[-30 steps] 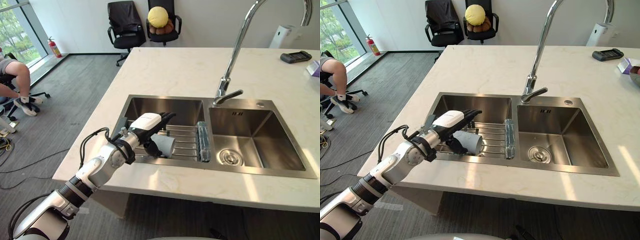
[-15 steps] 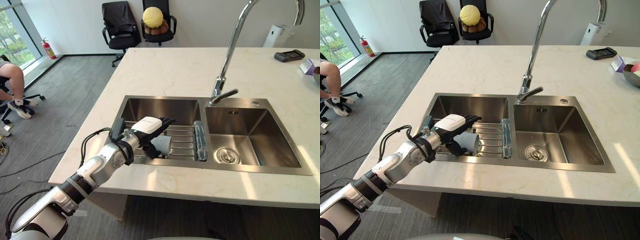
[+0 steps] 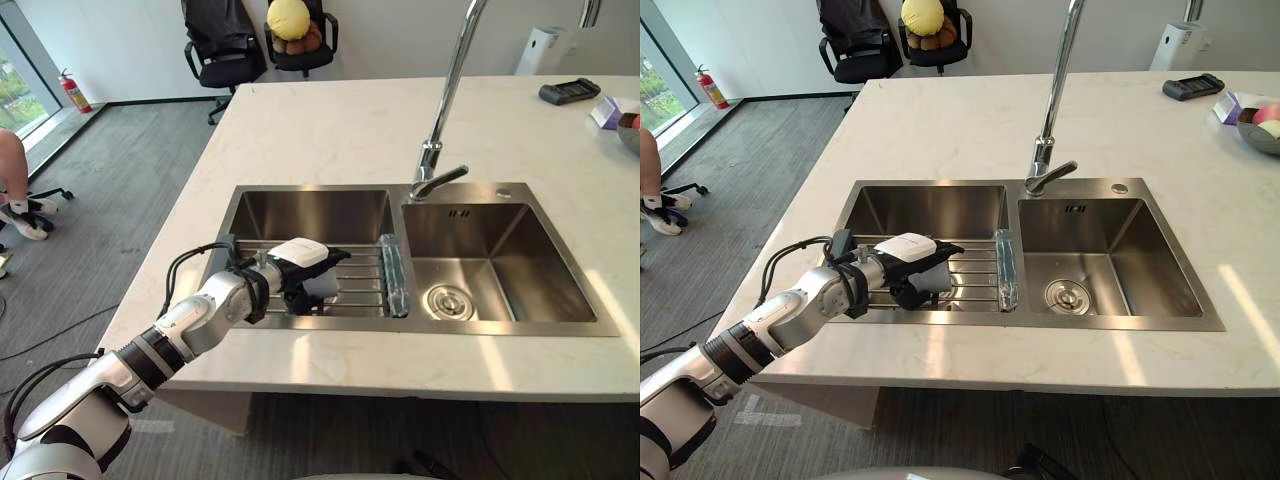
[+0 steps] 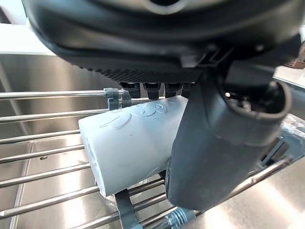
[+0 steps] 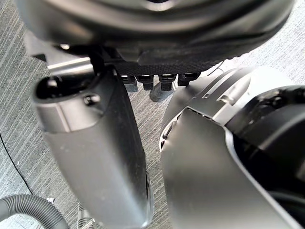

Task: Walk over to the sink, pick up the cup, carry it to the dishwasher, place the cup inside the dishwasher, then close the dishwasher door

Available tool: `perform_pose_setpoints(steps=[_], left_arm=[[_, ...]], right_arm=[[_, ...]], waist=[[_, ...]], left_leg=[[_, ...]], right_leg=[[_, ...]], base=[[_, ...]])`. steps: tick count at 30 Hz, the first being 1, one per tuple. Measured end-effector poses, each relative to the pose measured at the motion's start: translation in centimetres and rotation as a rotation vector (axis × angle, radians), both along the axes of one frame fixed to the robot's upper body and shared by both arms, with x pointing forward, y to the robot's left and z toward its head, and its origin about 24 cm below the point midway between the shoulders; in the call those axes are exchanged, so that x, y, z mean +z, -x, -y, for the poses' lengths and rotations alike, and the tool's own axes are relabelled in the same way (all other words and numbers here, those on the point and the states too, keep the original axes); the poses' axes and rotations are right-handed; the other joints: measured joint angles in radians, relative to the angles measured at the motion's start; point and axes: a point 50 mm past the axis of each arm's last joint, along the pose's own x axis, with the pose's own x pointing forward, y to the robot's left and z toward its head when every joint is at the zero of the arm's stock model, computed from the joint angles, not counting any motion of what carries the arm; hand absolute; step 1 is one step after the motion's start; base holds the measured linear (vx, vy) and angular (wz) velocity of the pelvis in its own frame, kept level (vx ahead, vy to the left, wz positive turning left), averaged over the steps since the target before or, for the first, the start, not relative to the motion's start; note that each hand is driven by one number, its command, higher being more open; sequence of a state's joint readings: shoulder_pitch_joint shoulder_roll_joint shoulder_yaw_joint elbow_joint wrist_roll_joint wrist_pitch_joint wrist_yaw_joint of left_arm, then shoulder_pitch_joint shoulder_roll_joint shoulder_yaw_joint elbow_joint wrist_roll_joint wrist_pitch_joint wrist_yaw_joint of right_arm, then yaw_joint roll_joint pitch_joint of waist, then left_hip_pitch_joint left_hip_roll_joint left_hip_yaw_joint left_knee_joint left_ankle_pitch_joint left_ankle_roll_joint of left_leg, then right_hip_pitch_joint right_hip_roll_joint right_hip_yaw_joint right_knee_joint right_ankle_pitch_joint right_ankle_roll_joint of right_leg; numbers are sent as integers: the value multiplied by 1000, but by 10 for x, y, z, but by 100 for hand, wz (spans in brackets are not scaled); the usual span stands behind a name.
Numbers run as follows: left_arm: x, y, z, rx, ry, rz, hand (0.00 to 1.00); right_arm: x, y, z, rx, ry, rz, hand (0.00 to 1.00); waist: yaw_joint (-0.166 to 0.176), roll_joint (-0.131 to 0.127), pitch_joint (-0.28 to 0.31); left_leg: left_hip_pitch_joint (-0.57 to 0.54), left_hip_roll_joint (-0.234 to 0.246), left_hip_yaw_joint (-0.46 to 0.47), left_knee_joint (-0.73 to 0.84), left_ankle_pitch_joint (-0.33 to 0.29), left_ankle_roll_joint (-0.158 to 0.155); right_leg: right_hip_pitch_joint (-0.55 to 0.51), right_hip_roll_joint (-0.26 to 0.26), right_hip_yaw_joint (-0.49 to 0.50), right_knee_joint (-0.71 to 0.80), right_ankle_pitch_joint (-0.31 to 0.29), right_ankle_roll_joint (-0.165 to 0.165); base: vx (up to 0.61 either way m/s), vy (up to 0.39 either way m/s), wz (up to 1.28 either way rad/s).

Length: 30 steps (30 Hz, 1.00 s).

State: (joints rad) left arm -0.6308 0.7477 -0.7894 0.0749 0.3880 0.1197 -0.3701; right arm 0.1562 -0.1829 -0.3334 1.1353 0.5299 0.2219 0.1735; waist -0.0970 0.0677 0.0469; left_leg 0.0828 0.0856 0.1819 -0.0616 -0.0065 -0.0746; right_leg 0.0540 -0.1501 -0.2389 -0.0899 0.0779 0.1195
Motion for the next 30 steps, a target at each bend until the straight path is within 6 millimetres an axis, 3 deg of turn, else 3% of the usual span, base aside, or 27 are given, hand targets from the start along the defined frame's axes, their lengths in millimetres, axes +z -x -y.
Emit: perform_pose_setpoints(steps=[12, 29, 30], left_arm=[[3, -8, -11, 162, 74, -156, 100], [-2, -20, -18, 251, 93, -217, 100], [-2, -20, -18, 250, 94, -218, 0]], right_arm=[[1, -5, 4, 21, 14, 2, 100], [2, -8, 6, 45, 32, 6, 100], [2, -8, 6, 54, 33, 6, 100]], waist=[[-5, 17, 21], [-17, 31, 36], [-19, 31, 36]], left_leg=[[8, 3, 12, 0, -2, -2], [15, 5, 20, 0, -5, -4], [15, 5, 21, 0, -5, -4]], right_leg=[[0, 4, 15, 1, 0, 0], [2, 6, 23, 4, 0, 0], [4, 7, 24, 4, 0, -1]], base=[[-7, -4, -3], [-7, -4, -1], [0, 0, 0]])
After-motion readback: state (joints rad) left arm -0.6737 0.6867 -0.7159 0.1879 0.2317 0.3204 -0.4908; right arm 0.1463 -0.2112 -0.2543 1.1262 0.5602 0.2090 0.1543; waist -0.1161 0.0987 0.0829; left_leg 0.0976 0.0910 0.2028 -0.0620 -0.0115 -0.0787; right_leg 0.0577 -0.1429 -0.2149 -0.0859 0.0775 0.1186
